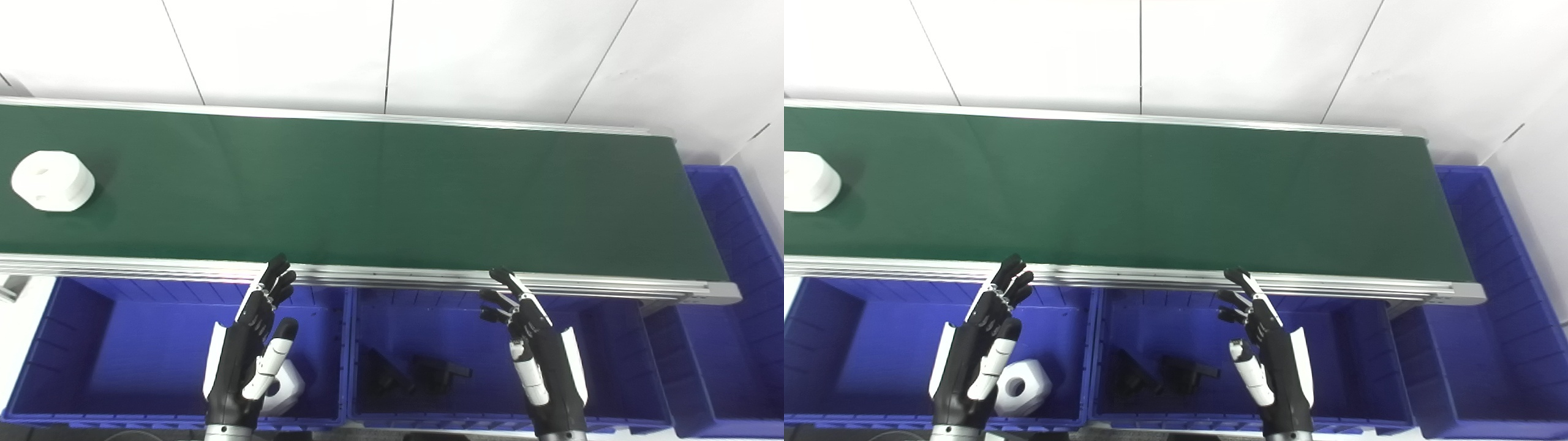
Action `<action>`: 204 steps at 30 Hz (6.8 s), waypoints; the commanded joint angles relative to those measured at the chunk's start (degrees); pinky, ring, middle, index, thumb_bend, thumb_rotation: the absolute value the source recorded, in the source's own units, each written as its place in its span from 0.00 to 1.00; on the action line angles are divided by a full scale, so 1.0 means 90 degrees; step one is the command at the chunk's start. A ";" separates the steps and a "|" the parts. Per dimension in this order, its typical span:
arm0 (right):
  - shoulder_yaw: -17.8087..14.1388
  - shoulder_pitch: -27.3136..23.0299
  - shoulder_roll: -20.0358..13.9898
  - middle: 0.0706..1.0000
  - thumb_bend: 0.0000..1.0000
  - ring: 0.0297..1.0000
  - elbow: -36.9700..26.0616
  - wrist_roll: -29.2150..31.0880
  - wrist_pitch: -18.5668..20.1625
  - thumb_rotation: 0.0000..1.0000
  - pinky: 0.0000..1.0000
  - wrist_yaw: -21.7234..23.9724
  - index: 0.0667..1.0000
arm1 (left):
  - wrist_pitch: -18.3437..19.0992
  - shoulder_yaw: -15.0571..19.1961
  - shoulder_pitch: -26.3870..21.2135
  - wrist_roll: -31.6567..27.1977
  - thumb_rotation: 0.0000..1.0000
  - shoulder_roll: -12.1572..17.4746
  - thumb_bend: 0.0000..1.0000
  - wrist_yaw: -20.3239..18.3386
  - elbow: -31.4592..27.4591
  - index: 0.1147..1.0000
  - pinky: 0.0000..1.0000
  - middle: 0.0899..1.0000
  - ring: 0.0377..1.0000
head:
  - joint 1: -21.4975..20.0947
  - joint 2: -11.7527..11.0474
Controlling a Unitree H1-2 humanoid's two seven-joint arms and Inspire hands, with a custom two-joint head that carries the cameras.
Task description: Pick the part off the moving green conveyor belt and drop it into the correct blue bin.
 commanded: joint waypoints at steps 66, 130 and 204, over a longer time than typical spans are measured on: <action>-0.0277 -0.0350 -0.0563 0.97 0.81 0.78 0.1004 0.0699 -0.0810 0.95 0.65 0.0113 0.90 | -0.0499 -0.0341 -0.0229 0.0722 0.70 -0.0378 0.66 0.0649 0.0668 0.79 0.73 0.84 0.80 | 0.1721 -0.0925; -0.0238 -0.0546 -0.0391 0.98 0.86 0.78 0.0763 0.0893 -0.0423 1.00 0.73 0.0293 0.93 | -0.0026 -0.0501 -0.5955 0.4237 0.28 0.3092 1.00 -0.0983 0.2387 0.76 0.81 0.82 0.83 | 0.2054 -0.0563; -0.0596 -0.0318 -0.1002 0.90 0.78 0.70 -0.0738 0.1960 0.0901 0.91 0.69 0.0560 0.87 | 0.0421 0.0304 -0.2662 0.3567 0.00 0.3860 0.52 -0.1650 -0.1658 0.42 0.27 0.43 0.34 | 0.3096 0.1047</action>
